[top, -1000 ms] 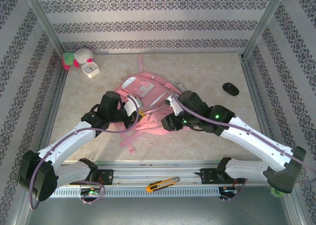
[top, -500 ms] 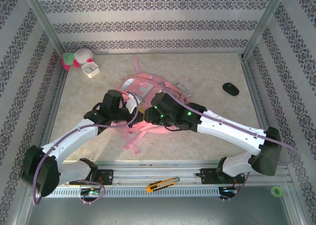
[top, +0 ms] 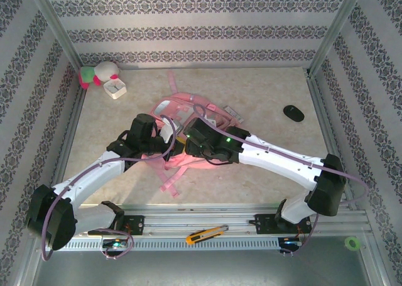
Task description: Pack the student bag
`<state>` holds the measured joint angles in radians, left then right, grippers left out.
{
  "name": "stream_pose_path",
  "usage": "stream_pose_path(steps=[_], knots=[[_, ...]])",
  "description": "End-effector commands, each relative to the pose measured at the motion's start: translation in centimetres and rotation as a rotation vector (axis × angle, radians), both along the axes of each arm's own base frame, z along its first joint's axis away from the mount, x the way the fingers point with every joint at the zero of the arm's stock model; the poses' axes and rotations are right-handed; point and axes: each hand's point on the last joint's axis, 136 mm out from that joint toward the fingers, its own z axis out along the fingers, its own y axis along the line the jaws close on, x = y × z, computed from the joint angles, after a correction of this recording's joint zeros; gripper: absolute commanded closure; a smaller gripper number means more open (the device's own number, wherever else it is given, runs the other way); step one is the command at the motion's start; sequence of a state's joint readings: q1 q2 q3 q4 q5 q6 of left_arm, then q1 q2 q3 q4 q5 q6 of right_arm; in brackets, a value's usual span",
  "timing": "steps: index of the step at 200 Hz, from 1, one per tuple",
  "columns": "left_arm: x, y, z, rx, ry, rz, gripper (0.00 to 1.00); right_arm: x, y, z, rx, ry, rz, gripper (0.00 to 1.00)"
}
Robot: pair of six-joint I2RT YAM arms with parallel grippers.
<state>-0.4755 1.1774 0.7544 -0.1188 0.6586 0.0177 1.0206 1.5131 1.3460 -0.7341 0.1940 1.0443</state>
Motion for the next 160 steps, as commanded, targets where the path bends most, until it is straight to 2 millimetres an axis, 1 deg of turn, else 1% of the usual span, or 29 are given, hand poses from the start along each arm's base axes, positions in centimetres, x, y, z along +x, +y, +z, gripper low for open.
stream_pose_path(steps=[1,14,24,38,55,64,73,86,113,131,149,160], knots=[[0.2,-1.1,4.8,-0.138,-0.051,-0.029,1.0,1.3,0.0,-0.7,0.0,-0.019,-0.027,0.58],[0.3,-1.0,4.8,-0.139,-0.051,-0.026,1.0,1.5,0.0,-0.8,-0.012,-0.018,-0.029,0.58],[0.3,-1.0,4.8,-0.139,-0.05,-0.025,1.0,1.5,-0.5,-1.0,-0.047,-0.015,-0.04,0.6],[0.2,-1.0,4.9,-0.142,-0.052,-0.025,1.0,1.5,-2.1,-1.5,-0.132,-0.015,-0.063,0.66],[0.2,-0.9,4.8,-0.141,-0.052,-0.02,1.0,1.4,-4.3,-1.6,-0.235,-0.02,-0.093,0.68],[0.2,-0.9,4.6,-0.138,-0.05,-0.019,1.0,1.4,-5.1,-1.5,-0.266,-0.024,-0.106,0.7],[0.2,-0.9,4.6,-0.139,-0.048,-0.02,1.0,1.4,-5.5,-1.2,-0.272,-0.035,-0.114,0.73],[0.2,-1.0,4.5,-0.139,-0.044,-0.02,1.0,1.4,-5.6,-1.0,-0.264,-0.046,-0.119,0.75],[0.2,-1.0,4.5,-0.14,-0.044,-0.023,1.0,1.6,-5.4,-1.1,-0.251,-0.049,-0.124,0.77],[0.2,-1.0,4.6,-0.141,-0.045,-0.022,1.0,1.8,-5.1,-1.4,-0.254,-0.044,-0.12,0.82],[0.1,-1.0,4.7,-0.143,-0.049,-0.023,1.0,2.0,-5.1,-1.6,-0.258,-0.041,-0.121,0.84],[0.0,-0.9,4.8,-0.143,-0.051,-0.023,1.0,2.2,-5.2,-1.7,-0.257,-0.04,-0.123,0.88]])
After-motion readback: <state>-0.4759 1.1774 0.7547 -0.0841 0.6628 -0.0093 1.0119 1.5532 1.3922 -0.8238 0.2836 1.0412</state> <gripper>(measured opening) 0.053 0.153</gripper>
